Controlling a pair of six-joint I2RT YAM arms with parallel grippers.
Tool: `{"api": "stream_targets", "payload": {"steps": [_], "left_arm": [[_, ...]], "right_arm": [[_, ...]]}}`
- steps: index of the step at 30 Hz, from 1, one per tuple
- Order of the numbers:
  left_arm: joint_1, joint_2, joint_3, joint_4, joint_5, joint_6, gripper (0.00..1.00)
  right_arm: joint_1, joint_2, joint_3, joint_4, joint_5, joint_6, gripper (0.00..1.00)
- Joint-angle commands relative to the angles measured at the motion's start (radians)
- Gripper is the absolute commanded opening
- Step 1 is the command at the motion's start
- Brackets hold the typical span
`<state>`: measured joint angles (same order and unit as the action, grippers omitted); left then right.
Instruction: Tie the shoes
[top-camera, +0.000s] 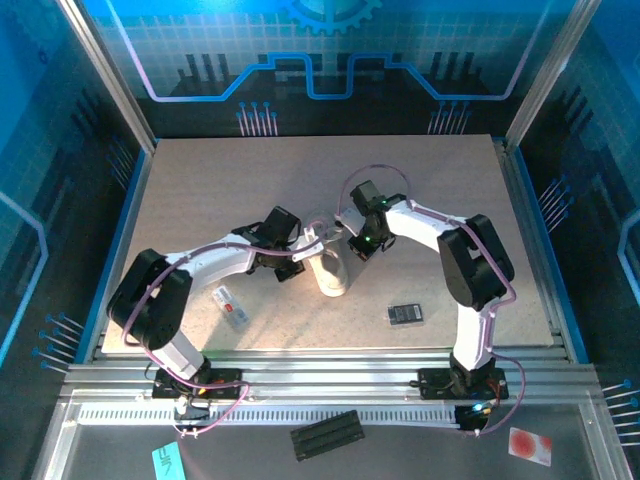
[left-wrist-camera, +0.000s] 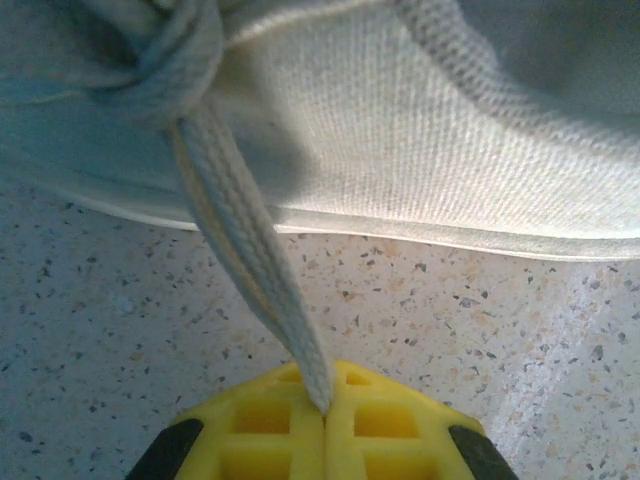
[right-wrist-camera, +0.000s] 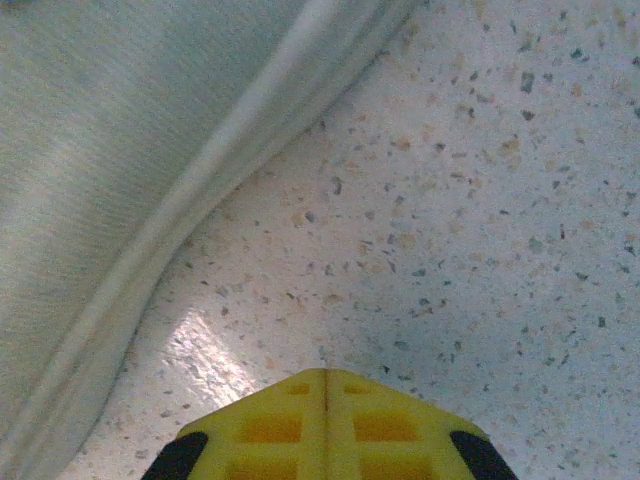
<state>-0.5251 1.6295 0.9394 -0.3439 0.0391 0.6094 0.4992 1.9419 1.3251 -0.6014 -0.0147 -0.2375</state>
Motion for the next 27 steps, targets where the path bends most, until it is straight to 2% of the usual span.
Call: {"api": "stream_targets", "payload": {"steps": [1, 4, 6, 9, 11, 13, 16, 20, 22, 27], "left_arm": [[-0.004, 0.023, -0.016, -0.038, -0.026, 0.013, 0.0], [-0.003, 0.015, -0.023, -0.003, -0.034, 0.001, 0.0], [-0.003, -0.002, -0.033, 0.031, -0.034, -0.014, 0.23], [-0.003, -0.057, -0.059, 0.077, -0.01, -0.023, 0.48], [0.001, -0.115, -0.093, 0.122, 0.003, -0.026, 0.61], [0.012, -0.182, -0.131, 0.166, 0.009, -0.035, 0.68], [0.067, -0.278, -0.158, 0.198, 0.053, -0.096, 0.72], [0.177, -0.334, -0.12, 0.188, 0.163, -0.259, 0.7], [0.205, -0.317, -0.082, 0.172, 0.199, -0.327, 0.68], [0.212, -0.185, 0.037, 0.128, 0.261, -0.476, 0.63]], "right_arm": [[0.004, 0.019, 0.047, -0.058, 0.03, -0.008, 0.0], [0.001, 0.021, 0.057, -0.058, 0.019, -0.004, 0.0], [-0.003, 0.011, 0.052, -0.049, 0.018, 0.007, 0.0], [-0.021, -0.032, 0.025, -0.013, -0.001, 0.046, 0.04], [-0.043, -0.073, 0.006, 0.011, -0.024, 0.079, 0.07], [-0.071, -0.112, -0.005, 0.029, -0.043, 0.117, 0.12], [-0.112, -0.167, -0.002, 0.035, -0.059, 0.182, 0.18], [-0.095, -0.201, 0.029, 0.025, -0.127, 0.213, 0.35], [-0.067, -0.199, 0.035, 0.034, -0.183, 0.229, 0.39], [-0.012, -0.15, 0.047, 0.099, -0.325, 0.318, 0.49]]}}
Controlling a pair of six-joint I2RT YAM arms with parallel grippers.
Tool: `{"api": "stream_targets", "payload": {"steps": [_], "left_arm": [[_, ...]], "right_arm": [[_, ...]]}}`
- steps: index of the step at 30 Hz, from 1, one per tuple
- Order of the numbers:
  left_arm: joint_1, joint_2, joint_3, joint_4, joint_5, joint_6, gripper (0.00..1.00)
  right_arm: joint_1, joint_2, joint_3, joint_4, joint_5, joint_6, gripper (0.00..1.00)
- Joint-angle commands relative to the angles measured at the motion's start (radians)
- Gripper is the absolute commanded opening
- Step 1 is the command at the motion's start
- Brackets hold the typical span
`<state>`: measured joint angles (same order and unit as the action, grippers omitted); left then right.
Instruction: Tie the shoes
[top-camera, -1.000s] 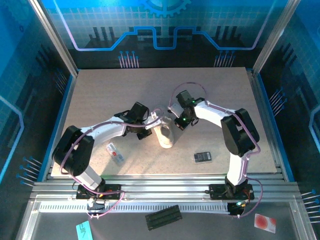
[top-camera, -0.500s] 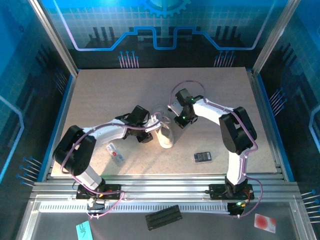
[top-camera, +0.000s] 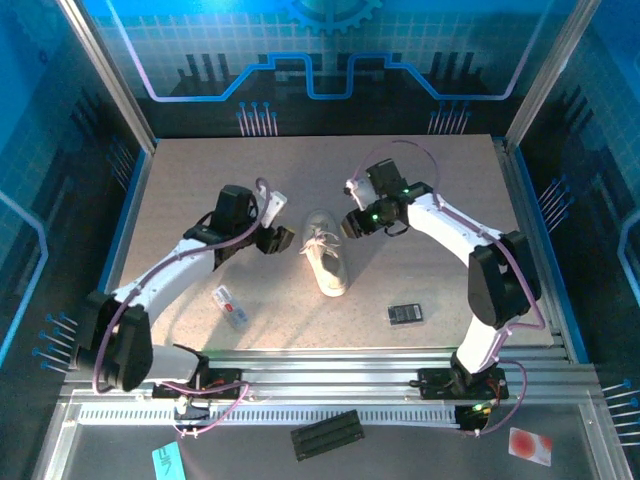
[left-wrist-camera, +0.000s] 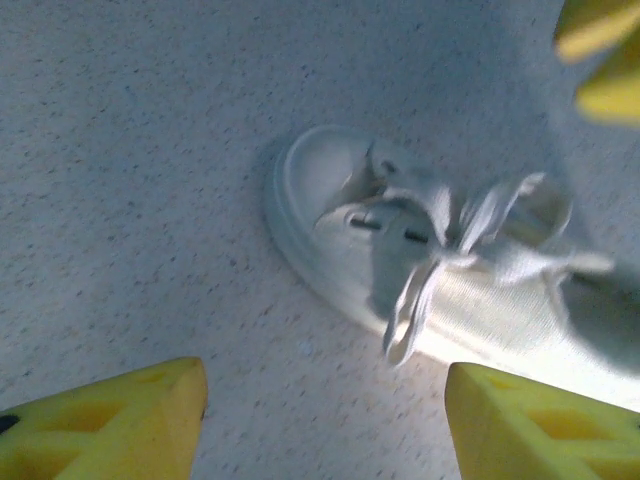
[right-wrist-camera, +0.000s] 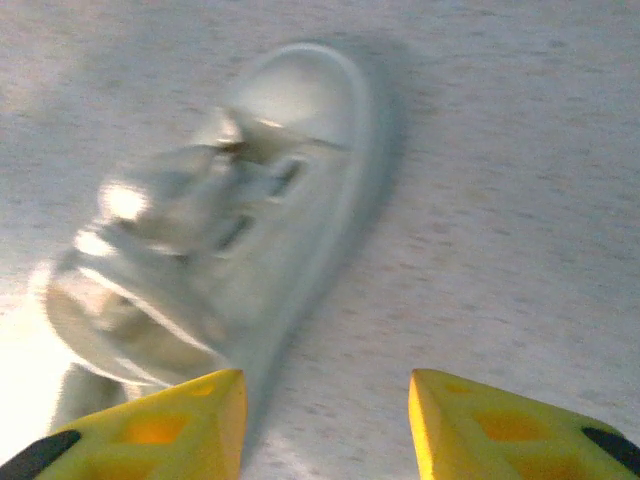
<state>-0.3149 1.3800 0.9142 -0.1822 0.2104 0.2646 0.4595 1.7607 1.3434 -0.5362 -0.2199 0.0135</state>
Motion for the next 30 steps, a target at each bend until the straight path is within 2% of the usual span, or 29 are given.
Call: {"api": "stream_targets", "payload": {"steps": [1, 8, 11, 13, 16, 18, 27, 30], "left_arm": [[0.003, 0.093, 0.084, -0.036, 0.114, -0.154, 0.62], [0.002, 0.229, 0.15, 0.014, 0.185, -0.265, 0.6], [0.003, 0.255, 0.139, 0.046, 0.198, -0.286, 0.59], [0.003, 0.265, 0.131, 0.066, 0.205, -0.299, 0.59], [0.004, 0.278, 0.127, 0.067, 0.209, -0.303, 0.57], [0.004, 0.28, 0.124, 0.069, 0.204, -0.306, 0.57], [0.018, 0.271, 0.106, 0.064, 0.198, -0.315, 0.56], [0.02, 0.271, 0.101, 0.064, 0.2, -0.314, 0.56]], "right_arm": [[0.036, 0.048, 0.041, 0.033, -0.134, 0.072, 0.49], [0.048, 0.136, 0.092, -0.068, -0.071, 0.034, 0.51], [0.041, 0.144, 0.082, -0.077, -0.05, 0.019, 0.48], [0.033, 0.146, 0.077, -0.08, -0.055, 0.012, 0.36], [0.025, 0.139, 0.074, -0.077, -0.05, -0.012, 0.11], [0.024, 0.134, 0.08, -0.08, -0.021, -0.033, 0.05], [0.023, 0.196, 0.181, -0.143, 0.192, -0.187, 0.03], [0.025, 0.209, 0.17, -0.122, 0.215, -0.225, 0.03]]}}
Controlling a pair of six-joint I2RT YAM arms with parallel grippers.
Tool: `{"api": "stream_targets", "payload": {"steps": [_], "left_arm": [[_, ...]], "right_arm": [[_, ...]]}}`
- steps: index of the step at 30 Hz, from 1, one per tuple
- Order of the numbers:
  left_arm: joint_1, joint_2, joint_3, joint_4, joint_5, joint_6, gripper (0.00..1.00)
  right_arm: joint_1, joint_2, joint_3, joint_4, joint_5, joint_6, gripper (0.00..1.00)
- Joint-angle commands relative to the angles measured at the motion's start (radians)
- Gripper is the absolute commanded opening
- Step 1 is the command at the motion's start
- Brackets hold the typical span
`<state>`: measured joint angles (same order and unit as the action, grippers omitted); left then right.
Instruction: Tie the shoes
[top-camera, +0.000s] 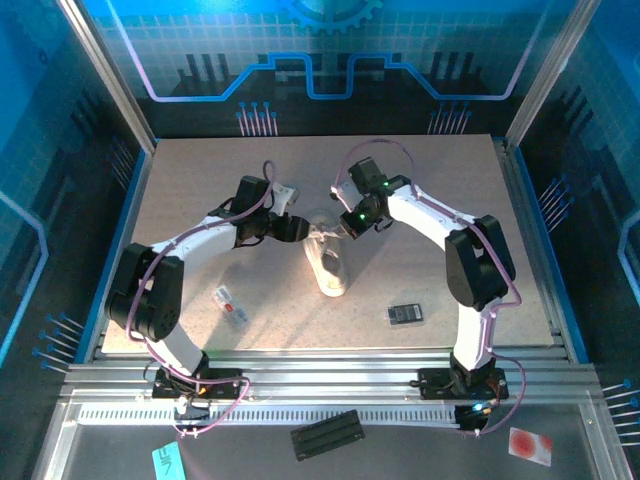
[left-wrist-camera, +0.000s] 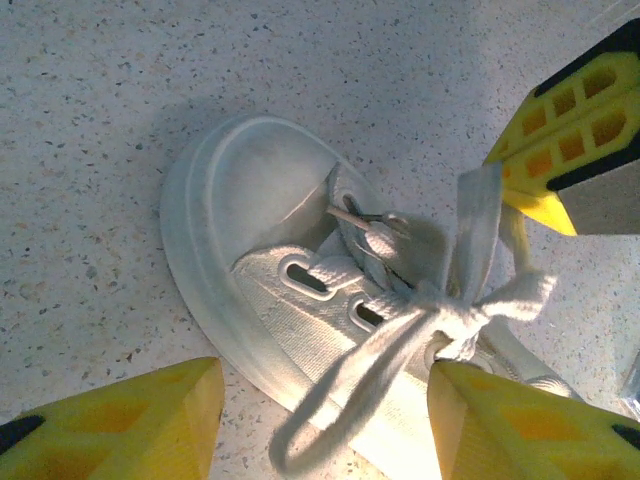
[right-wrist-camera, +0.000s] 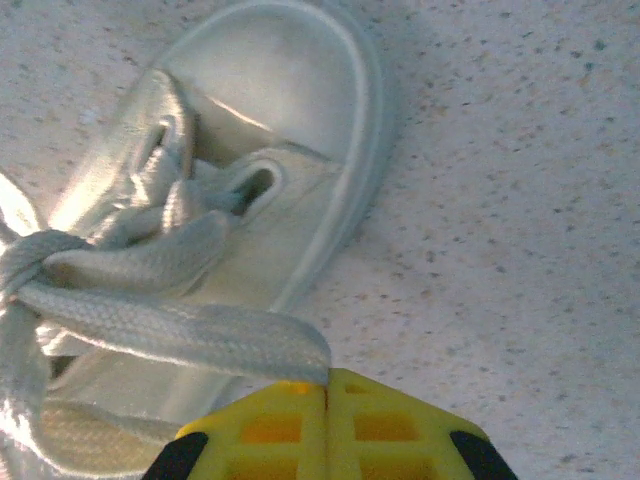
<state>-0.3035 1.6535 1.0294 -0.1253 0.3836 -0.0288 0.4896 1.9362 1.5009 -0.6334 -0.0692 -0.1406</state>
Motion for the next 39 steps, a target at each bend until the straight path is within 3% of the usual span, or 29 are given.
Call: {"api": "stream_targets", "payload": {"steps": [1, 5, 8, 12, 20, 28, 31, 36, 39], "left_arm": [[0.009, 0.0, -0.015, 0.005, 0.029, -0.02, 0.56], [0.009, 0.011, -0.011, -0.004, 0.034, -0.016, 0.56], [0.01, 0.007, -0.009, -0.014, 0.028, -0.009, 0.56], [0.012, -0.011, -0.006, -0.043, 0.01, 0.01, 0.56], [0.074, -0.143, -0.063, -0.033, -0.068, 0.011, 0.59], [0.172, -0.328, -0.174, -0.022, -0.186, 0.026, 0.67], [0.21, -0.406, -0.234, 0.007, -0.238, 0.024, 0.7], [0.244, -0.485, -0.293, 0.024, -0.214, 0.038, 0.72], [0.244, -0.478, -0.292, 0.037, -0.066, 0.089, 0.71]], "right_arm": [[-0.004, 0.036, 0.007, -0.013, 0.065, -0.077, 0.04], [0.003, 0.046, -0.015, 0.024, 0.019, -0.085, 0.1], [0.009, 0.047, -0.041, 0.052, 0.014, -0.074, 0.2], [0.008, 0.026, -0.061, 0.074, 0.098, -0.067, 0.38], [-0.033, -0.124, -0.168, 0.172, 0.245, -0.019, 0.56], [-0.091, -0.396, -0.42, 0.377, 0.183, 0.053, 0.7], [-0.125, -0.507, -0.526, 0.476, 0.165, 0.094, 1.0], [-0.149, -0.596, -0.615, 0.602, -0.044, 0.101, 1.0], [-0.134, -0.56, -0.571, 0.56, -0.098, 0.145, 1.0]]}}
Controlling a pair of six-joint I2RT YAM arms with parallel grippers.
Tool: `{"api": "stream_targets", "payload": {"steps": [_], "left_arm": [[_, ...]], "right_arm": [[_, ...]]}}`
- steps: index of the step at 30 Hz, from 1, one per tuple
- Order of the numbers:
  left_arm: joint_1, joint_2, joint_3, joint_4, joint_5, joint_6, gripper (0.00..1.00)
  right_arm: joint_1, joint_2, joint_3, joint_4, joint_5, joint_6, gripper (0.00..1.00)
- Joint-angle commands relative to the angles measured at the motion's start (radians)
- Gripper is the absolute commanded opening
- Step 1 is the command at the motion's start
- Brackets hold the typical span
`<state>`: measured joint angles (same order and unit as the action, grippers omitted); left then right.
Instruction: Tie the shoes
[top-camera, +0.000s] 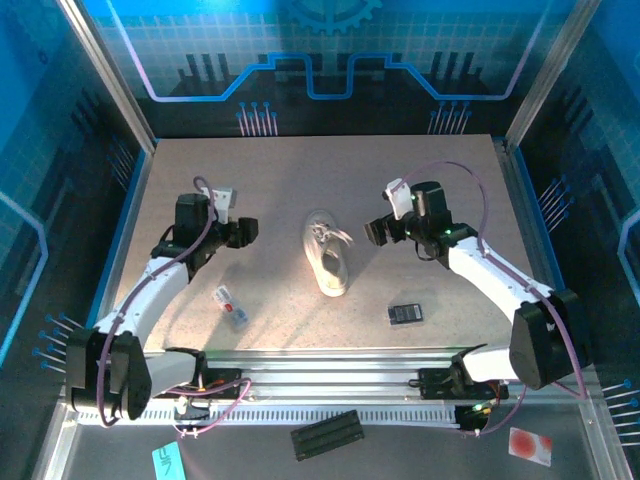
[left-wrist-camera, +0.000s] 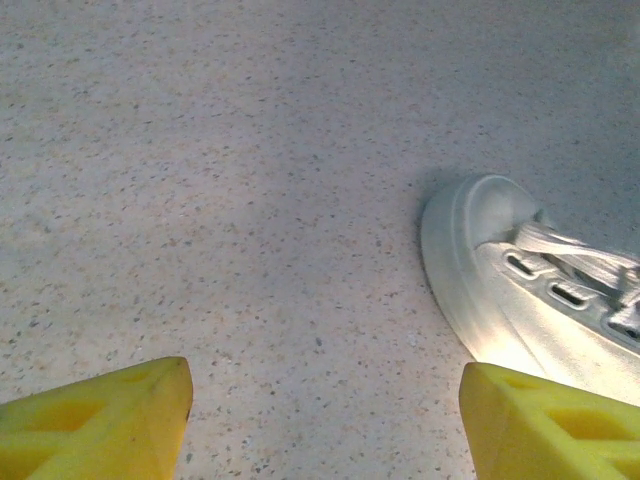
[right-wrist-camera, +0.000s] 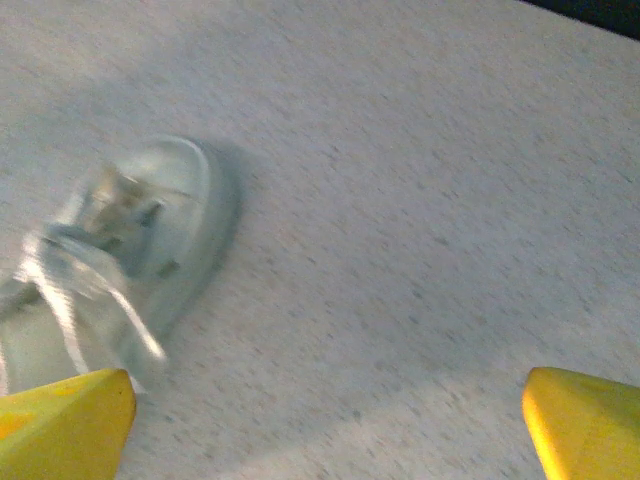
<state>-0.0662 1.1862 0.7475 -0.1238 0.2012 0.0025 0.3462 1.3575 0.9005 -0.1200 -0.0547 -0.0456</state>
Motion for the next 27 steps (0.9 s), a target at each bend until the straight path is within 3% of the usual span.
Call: {"api": "stream_targets", "payload": {"steps": [1, 5, 9, 12, 16, 21, 27], "left_arm": [[0.004, 0.001, -0.001, 0.042, 0.177, 0.083, 0.7], [-0.039, 0.077, 0.029, 0.086, 0.318, 0.307, 0.67], [-0.068, 0.224, 0.107, 0.128, 0.396, 0.544, 0.68], [-0.095, 0.387, 0.268, 0.017, 0.455, 0.725, 0.67], [-0.155, 0.58, 0.491, -0.155, 0.438, 0.945, 0.65], [-0.188, 0.743, 0.662, -0.259, 0.464, 1.059, 0.54], [-0.208, 0.868, 0.787, -0.416, 0.453, 1.175, 0.54]], "right_arm": [[0.014, 0.037, 0.051, 0.021, -0.12, 0.068, 1.0], [0.026, 0.099, 0.098, -0.045, -0.217, 0.083, 0.96], [0.028, 0.167, 0.103, -0.079, -0.346, 0.077, 0.8], [0.033, 0.179, 0.055, -0.026, -0.406, 0.068, 0.76], [0.08, 0.191, 0.041, -0.046, -0.334, -0.017, 0.79], [0.114, 0.244, 0.094, -0.12, -0.242, -0.095, 0.75], [0.141, 0.317, 0.173, -0.182, -0.209, -0.152, 0.71]]}}
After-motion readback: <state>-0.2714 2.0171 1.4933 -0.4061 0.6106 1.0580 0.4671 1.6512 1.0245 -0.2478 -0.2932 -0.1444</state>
